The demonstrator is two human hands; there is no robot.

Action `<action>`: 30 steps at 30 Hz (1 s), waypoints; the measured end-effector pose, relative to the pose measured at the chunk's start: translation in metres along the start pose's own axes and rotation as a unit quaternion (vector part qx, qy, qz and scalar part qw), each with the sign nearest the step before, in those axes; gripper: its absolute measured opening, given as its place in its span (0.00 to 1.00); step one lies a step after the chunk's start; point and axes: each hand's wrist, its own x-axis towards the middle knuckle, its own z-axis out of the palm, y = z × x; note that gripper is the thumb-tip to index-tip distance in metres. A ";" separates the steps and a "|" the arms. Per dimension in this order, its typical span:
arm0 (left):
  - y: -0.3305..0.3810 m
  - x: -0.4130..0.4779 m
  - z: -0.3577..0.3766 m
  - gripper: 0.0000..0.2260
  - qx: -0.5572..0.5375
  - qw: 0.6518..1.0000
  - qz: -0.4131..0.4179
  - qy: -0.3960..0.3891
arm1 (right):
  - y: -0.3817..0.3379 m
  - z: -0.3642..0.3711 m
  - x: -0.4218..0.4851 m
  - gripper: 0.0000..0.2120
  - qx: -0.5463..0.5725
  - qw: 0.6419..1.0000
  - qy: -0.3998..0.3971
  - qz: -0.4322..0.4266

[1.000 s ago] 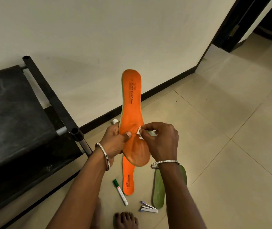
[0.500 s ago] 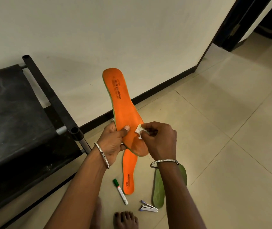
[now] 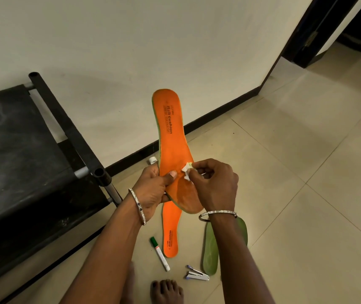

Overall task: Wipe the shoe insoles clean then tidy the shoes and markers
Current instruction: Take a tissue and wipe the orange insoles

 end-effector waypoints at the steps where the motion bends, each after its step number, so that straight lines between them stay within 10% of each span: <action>1: 0.000 0.001 -0.001 0.10 0.003 1.000 0.002 0.003 | 0.000 0.000 0.000 0.04 0.003 0.999 -0.031 -0.005; 4: -0.002 0.001 -0.002 0.10 0.019 1.000 0.005 0.000 | -0.002 0.000 -0.003 0.04 -0.002 0.997 -0.075 -0.027; 10: -0.002 -0.001 0.004 0.09 0.038 0.999 -0.008 -0.035 | 0.000 -0.003 0.002 0.04 -0.023 0.997 0.080 -0.006; 17: -0.002 -0.001 -0.002 0.07 0.061 0.998 0.014 -0.027 | -0.004 -0.003 -0.002 0.02 -0.018 0.997 -0.071 -0.036; 23: -0.001 -0.001 0.003 0.08 0.070 0.997 0.003 -0.042 | 0.001 -0.005 0.001 0.04 -0.031 0.997 0.063 0.013; 30: 0.000 -0.001 -0.002 0.07 0.079 0.996 0.018 -0.044 | -0.003 -0.006 -0.001 0.03 -0.025 0.995 -0.093 -0.032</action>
